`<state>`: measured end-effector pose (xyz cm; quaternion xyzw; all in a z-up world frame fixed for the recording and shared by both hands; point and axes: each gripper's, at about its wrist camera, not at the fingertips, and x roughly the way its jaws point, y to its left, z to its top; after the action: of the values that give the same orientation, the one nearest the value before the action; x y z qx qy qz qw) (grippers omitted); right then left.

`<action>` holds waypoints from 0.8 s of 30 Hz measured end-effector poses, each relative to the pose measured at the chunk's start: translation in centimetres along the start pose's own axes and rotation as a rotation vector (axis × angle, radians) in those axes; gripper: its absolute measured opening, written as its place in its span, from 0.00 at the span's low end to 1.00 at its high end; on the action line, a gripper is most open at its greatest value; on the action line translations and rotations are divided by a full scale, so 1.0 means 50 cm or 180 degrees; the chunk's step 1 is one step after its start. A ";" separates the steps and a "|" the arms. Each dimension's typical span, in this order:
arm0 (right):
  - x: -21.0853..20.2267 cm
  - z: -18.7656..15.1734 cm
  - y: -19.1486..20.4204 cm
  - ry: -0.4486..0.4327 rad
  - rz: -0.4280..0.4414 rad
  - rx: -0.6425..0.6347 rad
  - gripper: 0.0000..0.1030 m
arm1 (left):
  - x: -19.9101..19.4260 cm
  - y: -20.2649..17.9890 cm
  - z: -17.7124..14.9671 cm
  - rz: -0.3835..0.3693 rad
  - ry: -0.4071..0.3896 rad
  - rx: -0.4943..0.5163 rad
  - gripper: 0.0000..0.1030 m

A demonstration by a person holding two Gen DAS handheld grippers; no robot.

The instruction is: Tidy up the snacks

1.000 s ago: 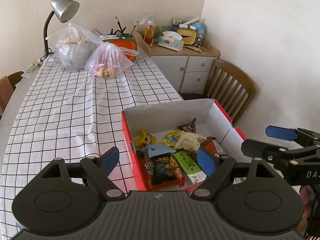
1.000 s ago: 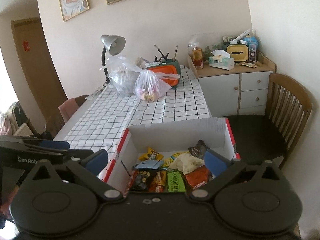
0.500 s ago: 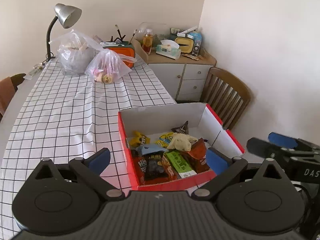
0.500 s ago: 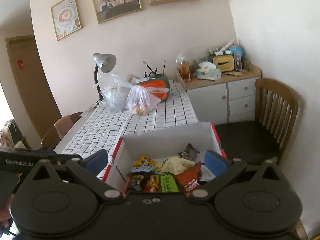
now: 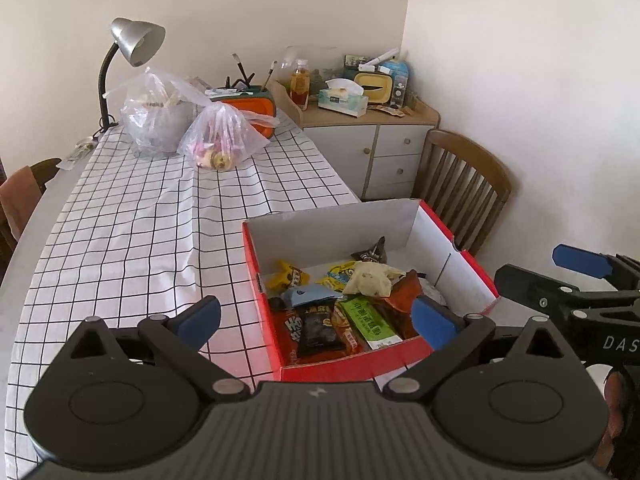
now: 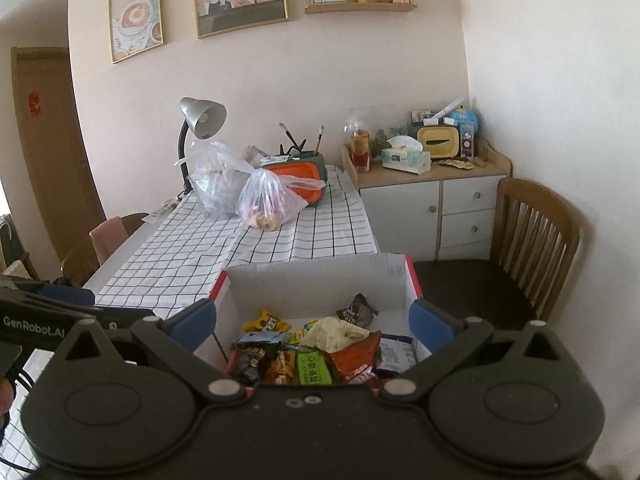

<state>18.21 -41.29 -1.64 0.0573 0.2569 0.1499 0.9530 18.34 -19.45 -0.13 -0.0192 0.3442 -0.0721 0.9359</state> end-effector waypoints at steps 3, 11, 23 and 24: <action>0.005 0.000 -0.003 0.0045 0.0029 0.0059 1.00 | 0.001 0.001 0.001 -0.0007 0.0013 -0.0025 0.99; 0.016 -0.003 -0.010 0.0196 0.0171 0.0218 1.00 | 0.003 0.005 0.002 -0.0002 0.0035 -0.0061 0.99; 0.020 -0.006 0.000 0.0233 0.0182 0.0199 1.00 | 0.005 0.011 0.001 0.0017 0.0054 -0.0098 0.99; 0.020 -0.006 0.000 0.0235 0.0181 0.0198 1.00 | 0.006 0.011 0.001 0.0017 0.0059 -0.0102 0.99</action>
<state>18.90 -40.98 -2.38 0.0885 0.2947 0.1709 0.9360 18.63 -18.93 -0.34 -0.0327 0.3540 -0.0642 0.9325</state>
